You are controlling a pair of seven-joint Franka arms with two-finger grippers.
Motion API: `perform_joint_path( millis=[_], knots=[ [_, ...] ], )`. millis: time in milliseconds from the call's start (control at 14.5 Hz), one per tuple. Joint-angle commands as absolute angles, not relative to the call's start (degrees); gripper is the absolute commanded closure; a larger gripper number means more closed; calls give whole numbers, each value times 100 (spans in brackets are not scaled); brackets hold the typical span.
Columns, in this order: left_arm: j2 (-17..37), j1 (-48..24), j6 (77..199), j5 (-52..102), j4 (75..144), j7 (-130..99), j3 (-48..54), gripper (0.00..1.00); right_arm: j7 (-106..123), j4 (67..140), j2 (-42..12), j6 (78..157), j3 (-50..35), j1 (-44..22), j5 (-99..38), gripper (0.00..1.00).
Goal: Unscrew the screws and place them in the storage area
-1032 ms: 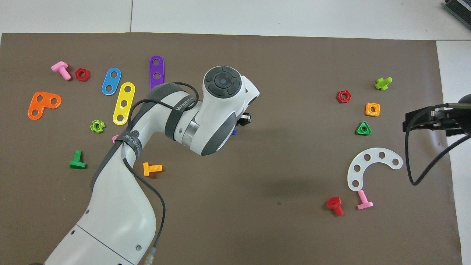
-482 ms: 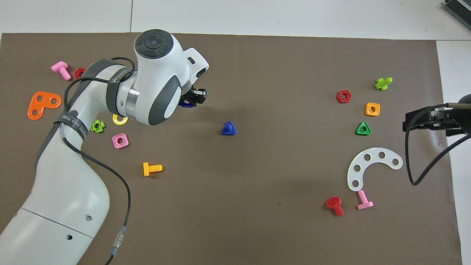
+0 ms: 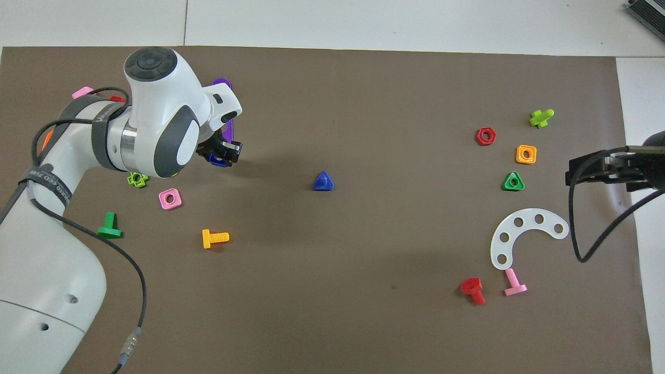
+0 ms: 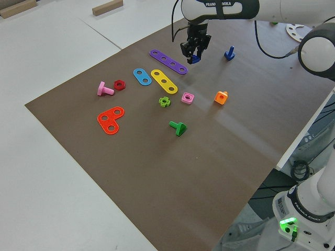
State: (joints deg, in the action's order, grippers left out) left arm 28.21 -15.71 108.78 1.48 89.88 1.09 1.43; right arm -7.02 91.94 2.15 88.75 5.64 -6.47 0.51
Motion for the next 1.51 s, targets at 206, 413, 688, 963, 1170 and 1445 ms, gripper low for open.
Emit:
perform_joint_path(
  millis=[206, 413, 688, 963, 1170, 1445],
  knots=[
    [2154, -1336, 11898, 246, 10519, 668, 158, 59, -1552, 9563, -86, 10053, 536, -1570, -290, 0],
    [2074, -1318, 12208, 246, 10714, 694, 158, 31, -2642, 9554, -657, 10852, 536, -2423, -299, 0],
    [1856, -1196, 12173, 246, 10644, 747, 158, 0, -3638, 9475, -1571, 12249, 536, -3338, -281, 0],
    [1355, -819, 11832, 237, 10503, 747, 158, 0, -3665, 9300, -2380, 12945, 536, -3752, -176, 0],
    [854, -449, 11375, 237, 10477, 738, 150, 0, -3648, 9053, -3049, 13340, 536, -3920, 122, 0],
    [151, -133, 10645, 185, 10476, 729, 105, 0, -3560, 9210, -3296, 13701, 536, -3972, 150, 6]
  ],
)
